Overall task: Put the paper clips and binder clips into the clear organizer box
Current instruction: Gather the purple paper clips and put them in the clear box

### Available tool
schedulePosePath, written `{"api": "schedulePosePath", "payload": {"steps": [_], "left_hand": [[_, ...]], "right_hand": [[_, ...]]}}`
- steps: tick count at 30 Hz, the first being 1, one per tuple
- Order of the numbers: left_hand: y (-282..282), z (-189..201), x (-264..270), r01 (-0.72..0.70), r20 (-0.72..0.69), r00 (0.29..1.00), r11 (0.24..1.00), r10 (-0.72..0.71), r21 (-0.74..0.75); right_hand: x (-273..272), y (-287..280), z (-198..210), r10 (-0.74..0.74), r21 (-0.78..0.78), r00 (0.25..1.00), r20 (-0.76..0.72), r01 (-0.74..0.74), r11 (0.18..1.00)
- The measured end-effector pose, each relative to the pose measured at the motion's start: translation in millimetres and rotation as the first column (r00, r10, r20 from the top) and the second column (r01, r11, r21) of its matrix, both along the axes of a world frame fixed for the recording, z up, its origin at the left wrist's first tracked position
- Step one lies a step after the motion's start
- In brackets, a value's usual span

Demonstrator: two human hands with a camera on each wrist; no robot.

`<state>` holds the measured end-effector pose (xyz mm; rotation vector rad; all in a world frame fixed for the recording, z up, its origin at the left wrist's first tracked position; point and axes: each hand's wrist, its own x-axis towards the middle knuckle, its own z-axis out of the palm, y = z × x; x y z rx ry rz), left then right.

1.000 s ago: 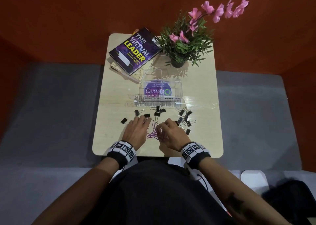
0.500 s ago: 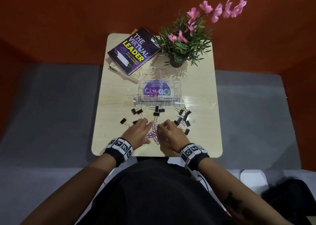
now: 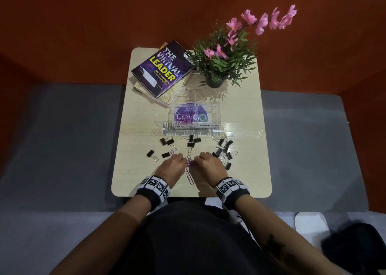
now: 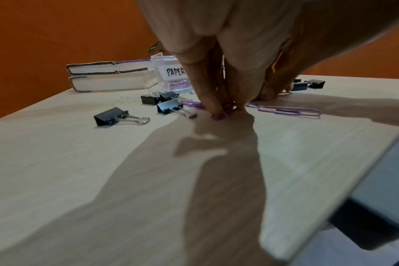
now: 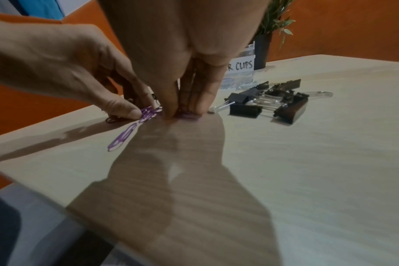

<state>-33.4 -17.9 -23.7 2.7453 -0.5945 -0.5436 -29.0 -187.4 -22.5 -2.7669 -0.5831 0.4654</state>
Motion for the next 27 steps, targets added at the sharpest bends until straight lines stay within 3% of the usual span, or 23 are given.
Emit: {"api": "schedulePosePath", "payload": {"steps": [4,8,13,17,19,22,27], "left_hand": [[0.0,5.1,7.2,-0.091,-0.059,0.994,0.995,0.089,-0.032],[3.4,22.0,16.9,-0.252,-0.076,0.967,0.946,0.241,-0.205],[1.3,60.6,62.5,-0.453,-0.074,0.874,0.748,0.481,-0.485],[-12.3,69.6,120.6,-0.578,-0.087,0.75,0.586,0.656,-0.568],[-15.4,62.6,135.7,-0.61,-0.118,0.744,0.596,0.658,-0.522],[-10.2,49.9,133.7,-0.584,-0.163,0.802,0.695,0.575,-0.42],[22.9,38.1,104.8,-0.583,-0.046,0.774,0.684,0.631,-0.439]], "right_hand": [[4.2,-2.2,-1.0,-0.037,0.044,0.999,0.018,0.036,0.998],[8.7,-12.3,6.1,-0.166,0.188,0.979,-0.119,0.186,0.964],[25.4,-22.4,29.3,-0.31,0.366,0.92,-0.239,0.381,0.849],[62.2,-12.6,53.8,-0.368,0.418,0.906,-0.209,0.423,0.804],[85.1,-3.4,59.7,-0.429,0.404,0.884,-0.187,0.467,0.786],[110.7,8.8,60.9,-0.467,0.366,0.872,-0.146,0.486,0.794],[134.6,26.3,52.7,-0.396,0.279,0.913,-0.095,0.406,0.87]]}}
